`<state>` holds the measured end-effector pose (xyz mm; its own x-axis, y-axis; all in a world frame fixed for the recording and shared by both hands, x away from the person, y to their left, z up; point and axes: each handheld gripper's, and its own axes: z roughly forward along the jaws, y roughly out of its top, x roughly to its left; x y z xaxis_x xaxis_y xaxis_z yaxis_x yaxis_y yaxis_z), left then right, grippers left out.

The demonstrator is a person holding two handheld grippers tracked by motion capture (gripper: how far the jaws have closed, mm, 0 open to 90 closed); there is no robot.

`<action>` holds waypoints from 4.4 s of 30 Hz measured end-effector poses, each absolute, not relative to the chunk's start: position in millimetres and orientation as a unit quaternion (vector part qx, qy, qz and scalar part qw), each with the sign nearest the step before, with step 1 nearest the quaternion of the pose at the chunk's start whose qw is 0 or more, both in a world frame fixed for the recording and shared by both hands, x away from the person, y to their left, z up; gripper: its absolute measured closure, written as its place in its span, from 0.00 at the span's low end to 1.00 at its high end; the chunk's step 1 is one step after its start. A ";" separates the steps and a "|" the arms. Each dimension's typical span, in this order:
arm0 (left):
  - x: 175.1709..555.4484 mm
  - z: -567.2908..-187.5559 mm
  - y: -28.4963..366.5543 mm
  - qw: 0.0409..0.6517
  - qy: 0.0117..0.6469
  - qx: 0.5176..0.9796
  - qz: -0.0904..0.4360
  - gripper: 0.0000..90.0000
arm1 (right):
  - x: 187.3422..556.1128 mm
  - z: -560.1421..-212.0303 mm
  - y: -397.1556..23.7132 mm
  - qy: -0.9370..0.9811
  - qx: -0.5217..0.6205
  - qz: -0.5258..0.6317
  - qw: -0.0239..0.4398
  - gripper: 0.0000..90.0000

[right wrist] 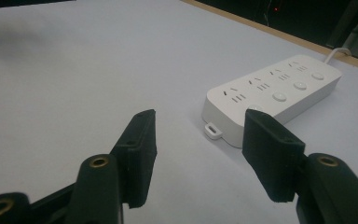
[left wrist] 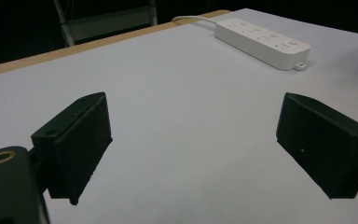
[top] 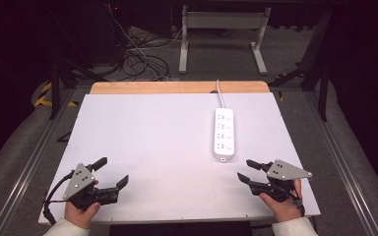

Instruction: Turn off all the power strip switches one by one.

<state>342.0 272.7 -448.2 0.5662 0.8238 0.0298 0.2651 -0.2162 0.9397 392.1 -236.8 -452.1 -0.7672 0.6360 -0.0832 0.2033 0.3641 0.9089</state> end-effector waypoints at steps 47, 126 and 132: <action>339.7 -448.1 269.9 0.471 0.371 0.733 0.323 0.12 | 425.0 -413.7 -218.5 0.828 0.264 0.460 0.184 0.52; 341.2 -449.1 270.7 0.465 0.369 0.737 0.323 0.11 | 533.4 -438.4 -173.8 0.894 0.348 0.266 0.097 1.00; 340.8 -449.3 270.1 0.467 0.371 0.736 0.321 0.11 | 533.8 -438.5 -173.9 0.891 0.355 0.266 0.095 1.00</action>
